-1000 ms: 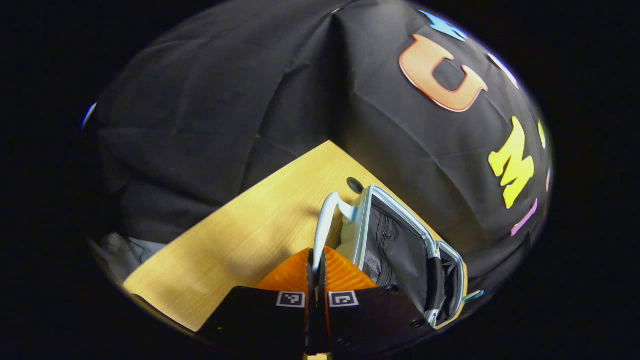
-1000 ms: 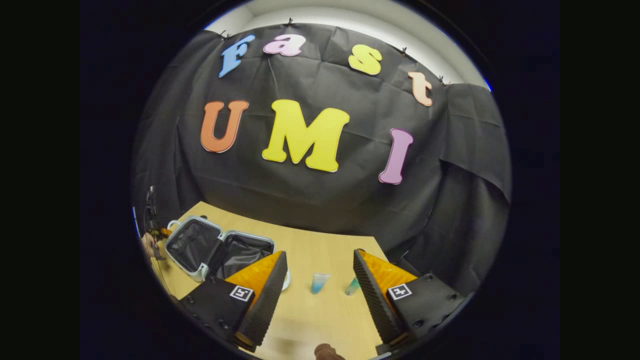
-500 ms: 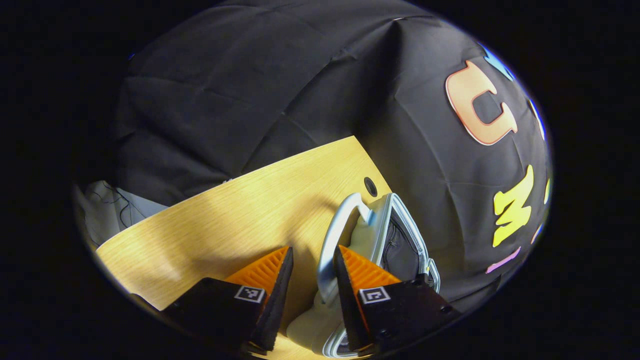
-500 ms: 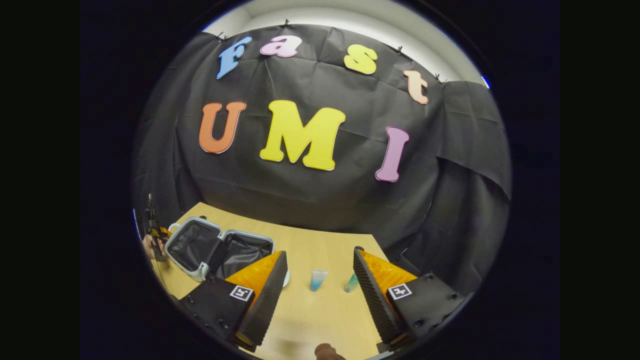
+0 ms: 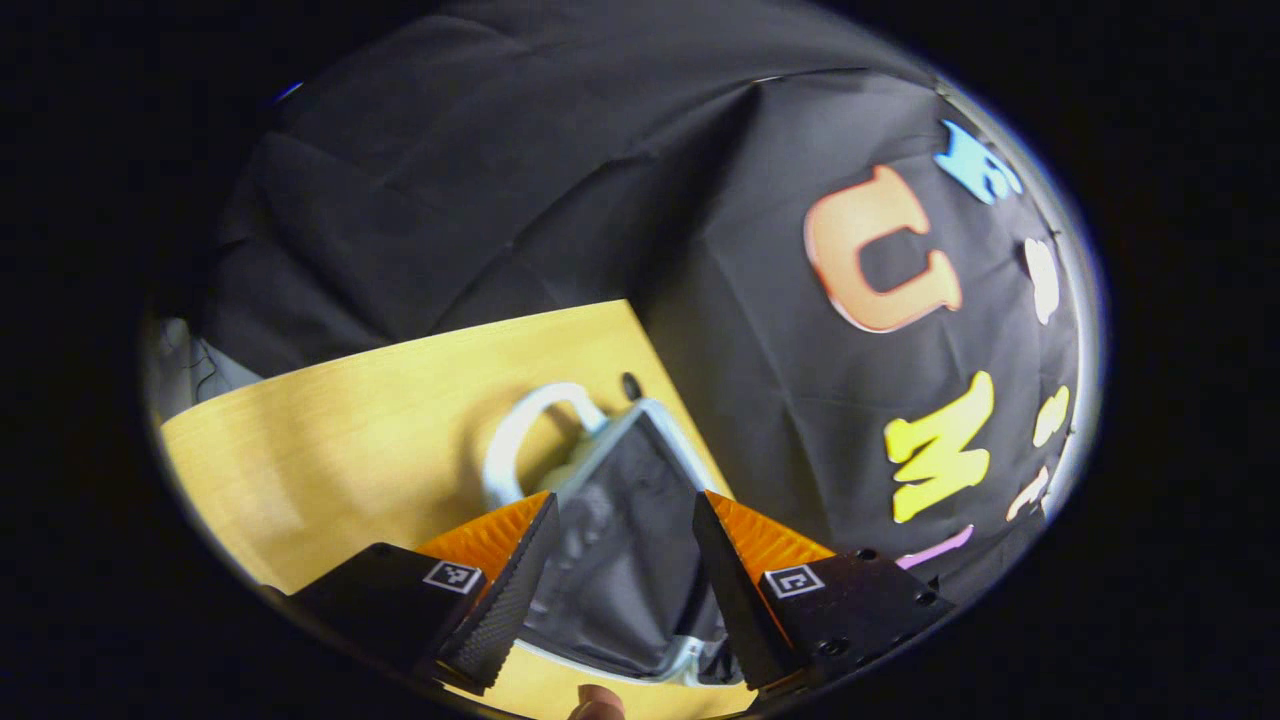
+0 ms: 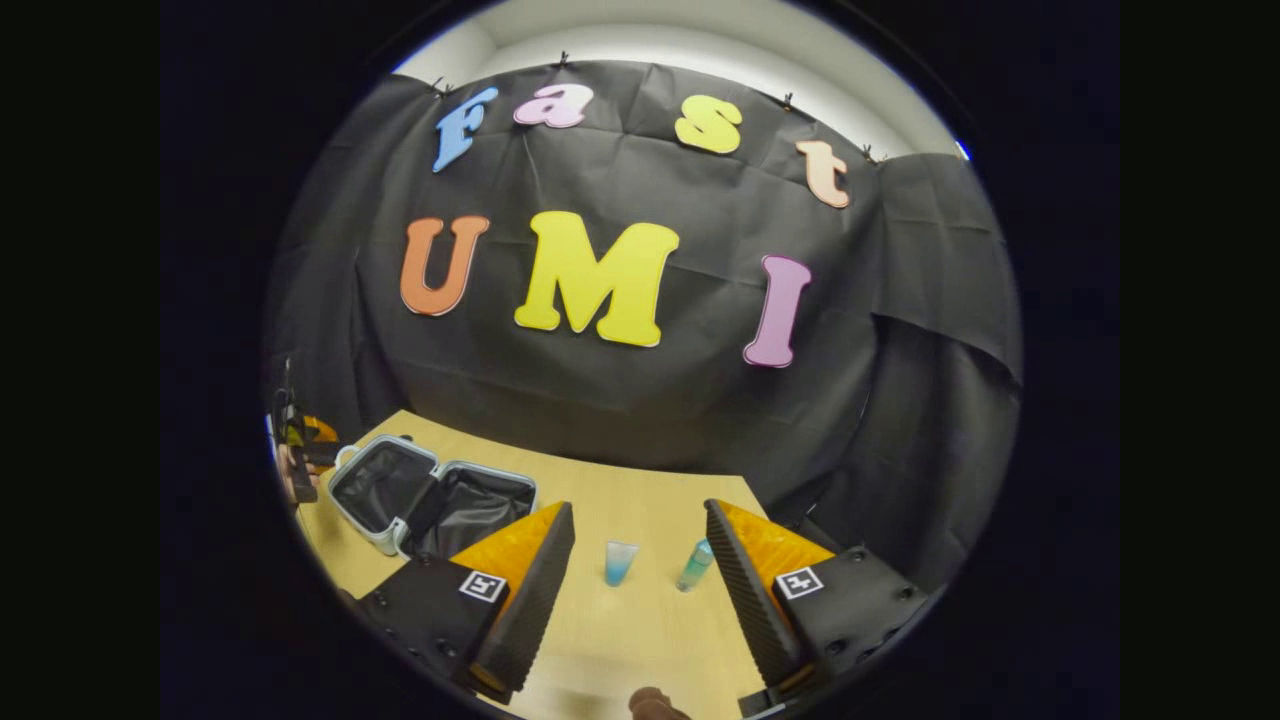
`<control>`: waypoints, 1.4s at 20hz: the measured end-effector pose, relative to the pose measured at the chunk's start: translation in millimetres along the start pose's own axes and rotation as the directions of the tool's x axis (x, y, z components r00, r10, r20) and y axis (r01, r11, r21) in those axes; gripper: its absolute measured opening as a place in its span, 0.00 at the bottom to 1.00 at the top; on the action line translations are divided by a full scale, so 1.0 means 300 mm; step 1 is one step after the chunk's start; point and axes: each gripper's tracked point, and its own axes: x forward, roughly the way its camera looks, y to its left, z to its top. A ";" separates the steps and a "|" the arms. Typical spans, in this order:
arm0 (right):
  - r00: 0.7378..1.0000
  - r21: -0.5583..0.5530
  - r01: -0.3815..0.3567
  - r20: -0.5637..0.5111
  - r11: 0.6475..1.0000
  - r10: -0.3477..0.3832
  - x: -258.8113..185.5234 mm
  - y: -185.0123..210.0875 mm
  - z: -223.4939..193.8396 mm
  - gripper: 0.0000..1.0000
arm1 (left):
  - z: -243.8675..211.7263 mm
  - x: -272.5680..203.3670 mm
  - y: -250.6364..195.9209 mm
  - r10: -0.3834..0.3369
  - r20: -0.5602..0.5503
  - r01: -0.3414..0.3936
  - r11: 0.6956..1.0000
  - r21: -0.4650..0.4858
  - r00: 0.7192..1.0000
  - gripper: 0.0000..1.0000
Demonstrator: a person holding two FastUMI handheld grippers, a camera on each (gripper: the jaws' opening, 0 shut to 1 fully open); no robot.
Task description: First open the suitcase, pack the skin care products into it, and then close the suitcase.
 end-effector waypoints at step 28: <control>0.979 0.071 -0.114 -0.164 0.991 0.125 0.368 -0.648 -0.424 0.79 | -1.562 0.217 -0.726 0.089 -0.214 0.111 0.635 0.765 0.973 0.89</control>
